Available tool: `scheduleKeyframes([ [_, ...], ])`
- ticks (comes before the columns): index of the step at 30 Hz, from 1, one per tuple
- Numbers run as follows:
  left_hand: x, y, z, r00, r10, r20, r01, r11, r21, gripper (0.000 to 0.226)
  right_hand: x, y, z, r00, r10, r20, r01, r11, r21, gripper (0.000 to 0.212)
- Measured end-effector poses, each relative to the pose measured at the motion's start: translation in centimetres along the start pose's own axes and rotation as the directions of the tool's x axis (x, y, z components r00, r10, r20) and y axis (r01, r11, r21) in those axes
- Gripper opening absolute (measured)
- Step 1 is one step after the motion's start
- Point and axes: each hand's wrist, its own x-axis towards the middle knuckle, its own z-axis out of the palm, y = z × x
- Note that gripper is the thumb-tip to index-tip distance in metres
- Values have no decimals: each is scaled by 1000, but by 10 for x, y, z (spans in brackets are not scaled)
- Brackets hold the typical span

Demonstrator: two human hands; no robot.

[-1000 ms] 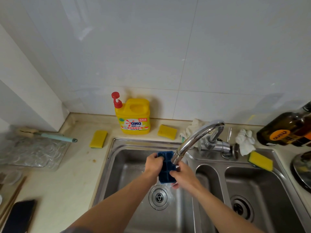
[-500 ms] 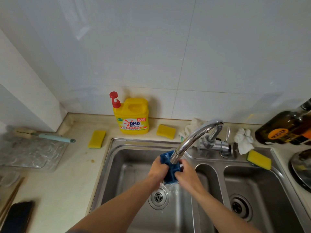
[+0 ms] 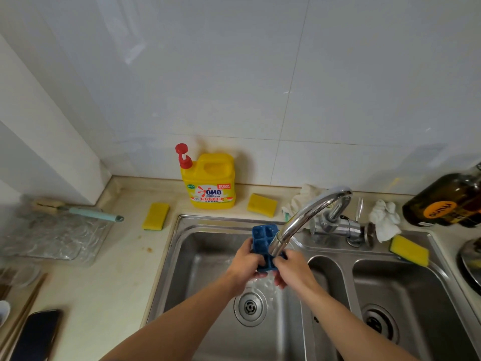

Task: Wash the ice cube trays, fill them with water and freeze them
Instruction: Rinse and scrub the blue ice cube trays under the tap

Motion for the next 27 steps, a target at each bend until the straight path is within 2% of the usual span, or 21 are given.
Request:
scheduleKeyframes([
  [4,-2,-2,1,999,36,28,-39,989,140,46,-2,2,8,999,-17,-38,18,1000,20,17],
  [8,-1,-1,0,997,80,-20,-73,963,258,34,-1,5,6,1000,8,-20,-8,1000,-8,18],
  [15,0,0,5,976,167,-138,-93,898,431,34,0,12,7,999,6,49,-6,1000,5,17],
  [18,-3,-2,7,979,173,-106,-114,902,417,36,1,16,6,999,4,53,-5,1000,25,18],
  [23,-6,0,3,991,115,-63,-92,952,292,39,-1,14,7,999,15,51,-18,998,63,17],
  [27,-4,-3,1,987,123,-103,-95,967,237,39,-3,12,7,999,-17,37,12,990,137,9],
])
